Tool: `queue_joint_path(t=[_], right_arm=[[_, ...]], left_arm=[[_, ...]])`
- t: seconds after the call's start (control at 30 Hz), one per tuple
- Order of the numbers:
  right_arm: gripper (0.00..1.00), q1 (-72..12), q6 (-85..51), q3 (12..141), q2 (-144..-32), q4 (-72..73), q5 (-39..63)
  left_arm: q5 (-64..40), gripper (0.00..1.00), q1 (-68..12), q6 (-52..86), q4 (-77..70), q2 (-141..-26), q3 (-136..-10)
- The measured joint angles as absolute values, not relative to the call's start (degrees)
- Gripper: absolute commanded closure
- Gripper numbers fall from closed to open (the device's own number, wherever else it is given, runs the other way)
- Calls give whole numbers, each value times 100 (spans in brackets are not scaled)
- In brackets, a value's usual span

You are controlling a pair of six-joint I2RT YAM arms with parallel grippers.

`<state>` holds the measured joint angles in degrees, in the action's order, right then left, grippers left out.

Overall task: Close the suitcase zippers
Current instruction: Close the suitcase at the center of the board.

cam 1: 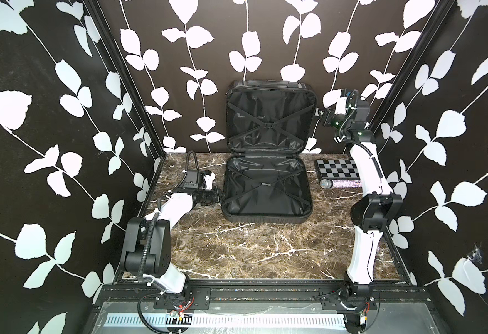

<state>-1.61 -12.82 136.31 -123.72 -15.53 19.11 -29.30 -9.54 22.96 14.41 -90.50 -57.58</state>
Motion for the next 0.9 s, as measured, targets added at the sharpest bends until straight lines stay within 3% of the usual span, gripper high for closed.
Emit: queue_joint_path(t=[0.3,0.9], right_arm=[[52,-314,-1343,13854,-12628,-1494,1831],[48,-336,-1487,14591,-13262,-1264,1376]], left_arm=[[-3004,75,-954,2344,1372,-9271,-5850],[-2952,89,-943,2390,1575,-9489,-6049]])
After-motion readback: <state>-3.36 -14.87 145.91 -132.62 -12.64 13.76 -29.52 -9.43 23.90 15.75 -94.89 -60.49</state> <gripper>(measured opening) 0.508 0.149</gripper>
